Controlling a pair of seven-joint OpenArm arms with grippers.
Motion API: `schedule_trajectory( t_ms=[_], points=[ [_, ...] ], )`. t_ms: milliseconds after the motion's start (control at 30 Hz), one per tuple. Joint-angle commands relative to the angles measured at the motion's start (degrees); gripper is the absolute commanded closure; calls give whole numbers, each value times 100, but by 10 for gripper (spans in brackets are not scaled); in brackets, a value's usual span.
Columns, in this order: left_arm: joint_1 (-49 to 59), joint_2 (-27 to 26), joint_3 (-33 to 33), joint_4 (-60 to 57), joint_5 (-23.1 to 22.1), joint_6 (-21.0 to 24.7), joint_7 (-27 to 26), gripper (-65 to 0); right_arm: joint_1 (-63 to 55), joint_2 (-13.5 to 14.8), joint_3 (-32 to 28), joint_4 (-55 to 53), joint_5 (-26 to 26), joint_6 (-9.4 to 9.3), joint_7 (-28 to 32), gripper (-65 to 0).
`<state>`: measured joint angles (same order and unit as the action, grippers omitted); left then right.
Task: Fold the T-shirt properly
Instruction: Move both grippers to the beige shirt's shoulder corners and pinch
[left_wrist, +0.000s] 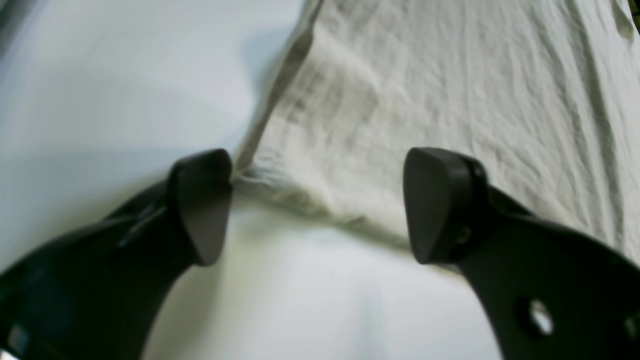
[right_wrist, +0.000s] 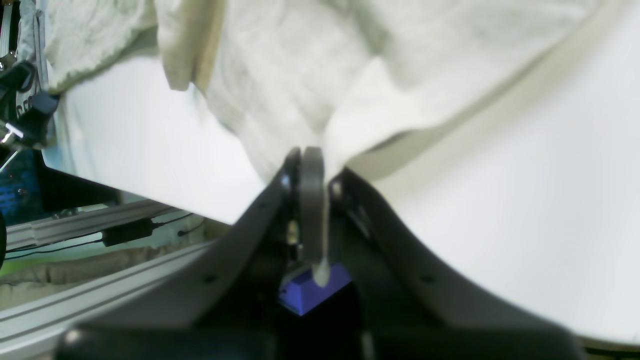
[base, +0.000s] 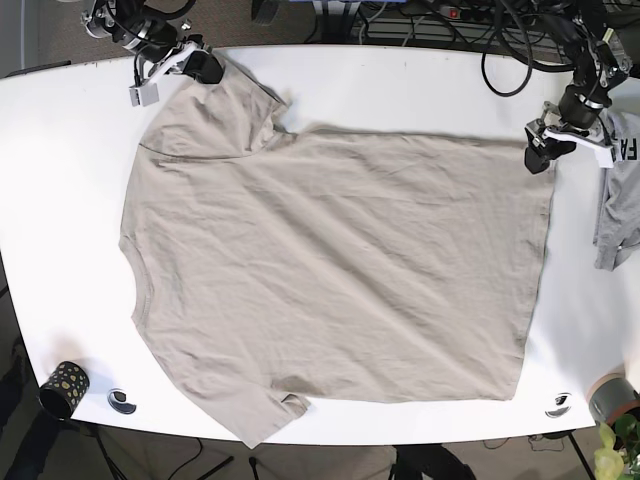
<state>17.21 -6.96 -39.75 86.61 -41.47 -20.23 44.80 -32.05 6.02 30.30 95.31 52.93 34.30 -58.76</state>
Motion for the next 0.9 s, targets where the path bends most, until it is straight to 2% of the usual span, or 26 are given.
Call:
schedule_trajectory(
  t_ms=[0,233,400,533,867],
  points=[
    [-55,-20,41,-76,-15,-30,105,-357,-17,53,24,100,118,20,61,0],
    [-161,-38,32,-419,-15,-30,96,-131,-8,53,24,100,118,20,61,0],
    [-134,-38,14,-375,-15,-179,70,-11,27,53,24,109,118,20,61,0],
    [-126,-38,14,-322,-24,-425,70,0,54,53,42,258,118,20,61,0],
    [323,-12,32,979,-6,-443,105,0,-210,53,192,830,127,20,61,0]
  ],
)
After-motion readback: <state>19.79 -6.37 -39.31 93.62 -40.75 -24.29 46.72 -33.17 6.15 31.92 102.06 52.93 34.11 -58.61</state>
